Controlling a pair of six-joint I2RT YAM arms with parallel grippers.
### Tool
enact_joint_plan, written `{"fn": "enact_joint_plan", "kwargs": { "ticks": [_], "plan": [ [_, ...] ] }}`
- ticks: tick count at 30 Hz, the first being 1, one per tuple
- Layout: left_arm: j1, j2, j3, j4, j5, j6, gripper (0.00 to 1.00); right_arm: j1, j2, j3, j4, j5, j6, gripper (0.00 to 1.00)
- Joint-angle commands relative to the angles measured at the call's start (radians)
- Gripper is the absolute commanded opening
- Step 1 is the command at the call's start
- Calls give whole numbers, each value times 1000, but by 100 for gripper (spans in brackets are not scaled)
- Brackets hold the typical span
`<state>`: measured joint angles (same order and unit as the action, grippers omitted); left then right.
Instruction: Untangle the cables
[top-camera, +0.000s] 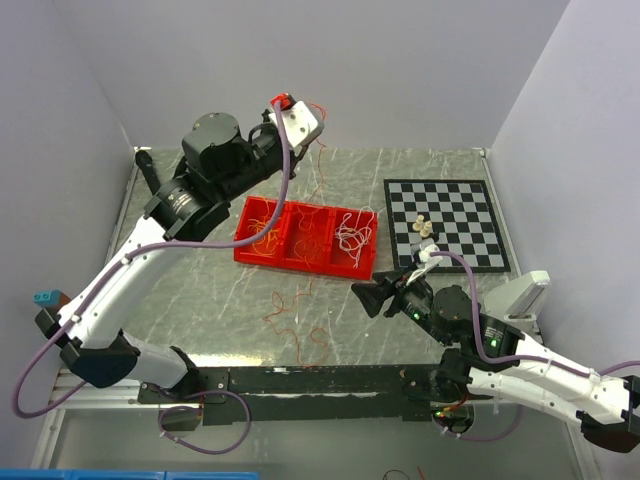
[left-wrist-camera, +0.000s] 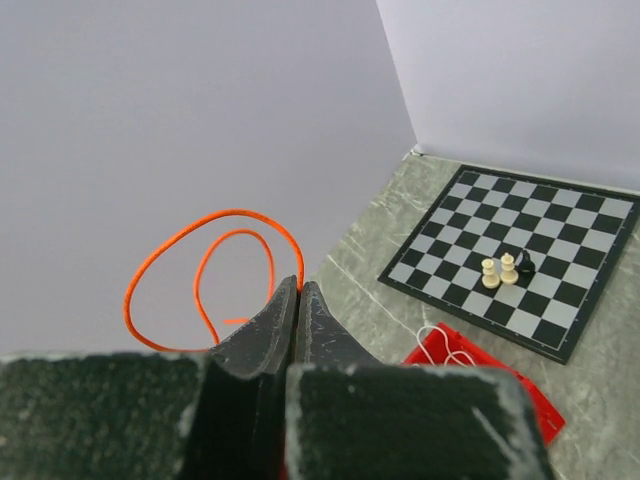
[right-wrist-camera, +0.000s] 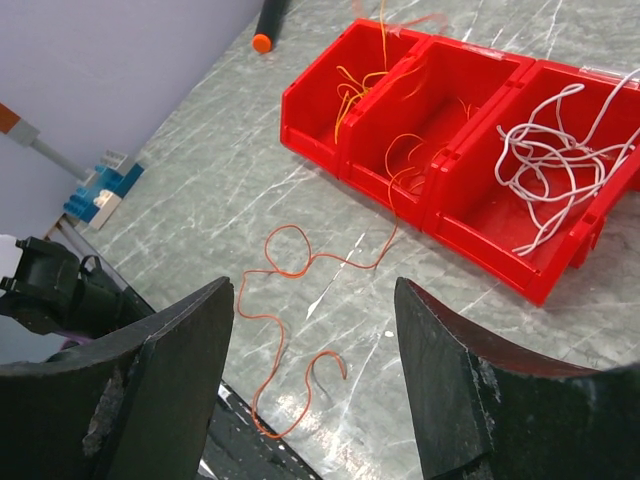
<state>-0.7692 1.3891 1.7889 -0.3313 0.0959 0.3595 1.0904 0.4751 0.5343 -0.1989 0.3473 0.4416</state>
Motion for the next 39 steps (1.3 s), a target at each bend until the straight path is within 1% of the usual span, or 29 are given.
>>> {"fn": "enact_joint_plan", "kwargs": {
  "ticks": [1,4,7,10,15,20,23,27,32,34,36,39],
  "plan": [
    [1,19,41,60,-18,30,1,-3,5,4,16,10,2,72],
    [-1,30,34,63,-18,25,1,-3,3,12,12,10,-1,72],
    [1,34,-9,70,-19,27,1,-3,-1,23,1,15,-3,72],
    [19,34,-57,90,-24,35,1,-3,-12,26,-8,18,-3,71],
    [45,36,-92,86,-19,25,1,-4,-27,27,-28,30,-3,71],
    [45,14,-80,90,-9,18,1,-3,-24,21,-23,30,-6,71],
    [45,21,-75,72,-13,22,1,-3,-9,29,-23,25,-9,71],
    [45,10,-135,54,-16,24,1,-3,-4,38,-27,25,-14,71],
    [45,-1,-195,-41,-27,-11,1,-3,-21,23,-27,25,-4,71],
    [44,-34,-218,-31,-24,-25,1,-3,-21,20,-24,22,-1,71],
    [44,-56,-186,-9,-27,-42,1,-3,-16,19,-24,19,-3,71],
    [44,-26,-32,-43,-27,-56,1,-3,2,26,-14,16,-6,71]
  ]
}}
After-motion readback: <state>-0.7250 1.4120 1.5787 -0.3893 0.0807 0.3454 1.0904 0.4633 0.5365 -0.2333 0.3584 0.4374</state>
